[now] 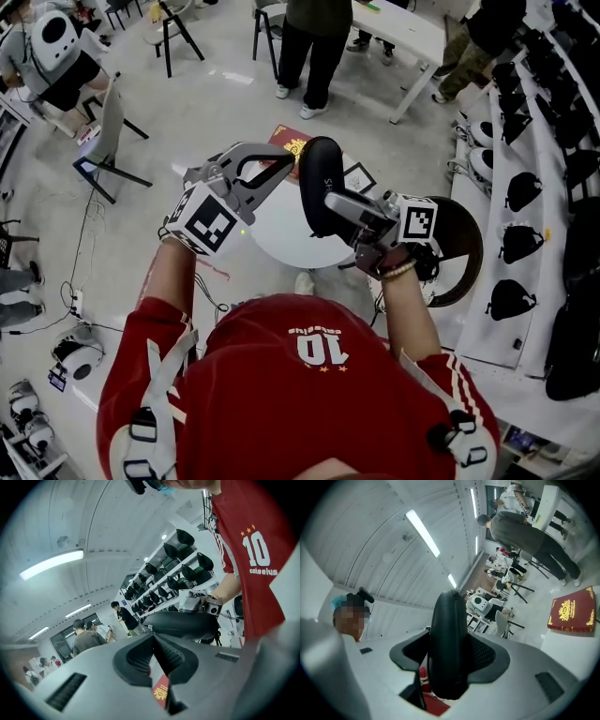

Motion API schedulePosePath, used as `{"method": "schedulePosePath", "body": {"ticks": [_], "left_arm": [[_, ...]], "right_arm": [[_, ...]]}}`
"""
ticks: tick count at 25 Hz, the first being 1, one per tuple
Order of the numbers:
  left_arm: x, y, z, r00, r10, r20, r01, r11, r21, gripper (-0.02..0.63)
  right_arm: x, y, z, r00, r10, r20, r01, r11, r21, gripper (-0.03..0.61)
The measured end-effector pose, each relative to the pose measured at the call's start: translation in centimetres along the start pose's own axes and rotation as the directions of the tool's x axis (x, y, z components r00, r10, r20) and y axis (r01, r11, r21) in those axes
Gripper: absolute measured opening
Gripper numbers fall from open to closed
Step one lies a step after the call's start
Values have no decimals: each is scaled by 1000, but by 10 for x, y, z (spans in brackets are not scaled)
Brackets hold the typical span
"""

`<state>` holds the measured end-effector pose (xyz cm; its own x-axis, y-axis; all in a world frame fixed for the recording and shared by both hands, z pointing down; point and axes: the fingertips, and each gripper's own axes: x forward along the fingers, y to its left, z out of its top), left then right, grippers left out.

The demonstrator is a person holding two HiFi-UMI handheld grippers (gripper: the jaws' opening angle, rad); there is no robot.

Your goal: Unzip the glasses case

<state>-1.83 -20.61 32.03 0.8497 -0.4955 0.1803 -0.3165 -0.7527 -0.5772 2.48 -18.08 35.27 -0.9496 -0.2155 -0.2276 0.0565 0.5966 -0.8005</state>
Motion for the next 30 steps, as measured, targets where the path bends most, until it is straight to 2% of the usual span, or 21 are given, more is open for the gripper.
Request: {"method": "schedulePosePath", "body": {"ticks": [10, 22, 30], "left_arm": [[9, -22, 3, 998, -67, -3, 67, 998, -7, 8], [16, -32, -1, 998, -60, 10, 60, 996, -62, 8], [19, -34, -1, 998, -65, 14, 66, 994, -84, 8]], "right_arm": [[-10, -3, 29, 989, -21, 144, 23, 1000, -9, 272], [-14, -10, 56, 959, -54, 278, 54, 999, 9, 272], [-15, -10, 79, 919, -73, 387, 77, 997, 4, 272]]}}
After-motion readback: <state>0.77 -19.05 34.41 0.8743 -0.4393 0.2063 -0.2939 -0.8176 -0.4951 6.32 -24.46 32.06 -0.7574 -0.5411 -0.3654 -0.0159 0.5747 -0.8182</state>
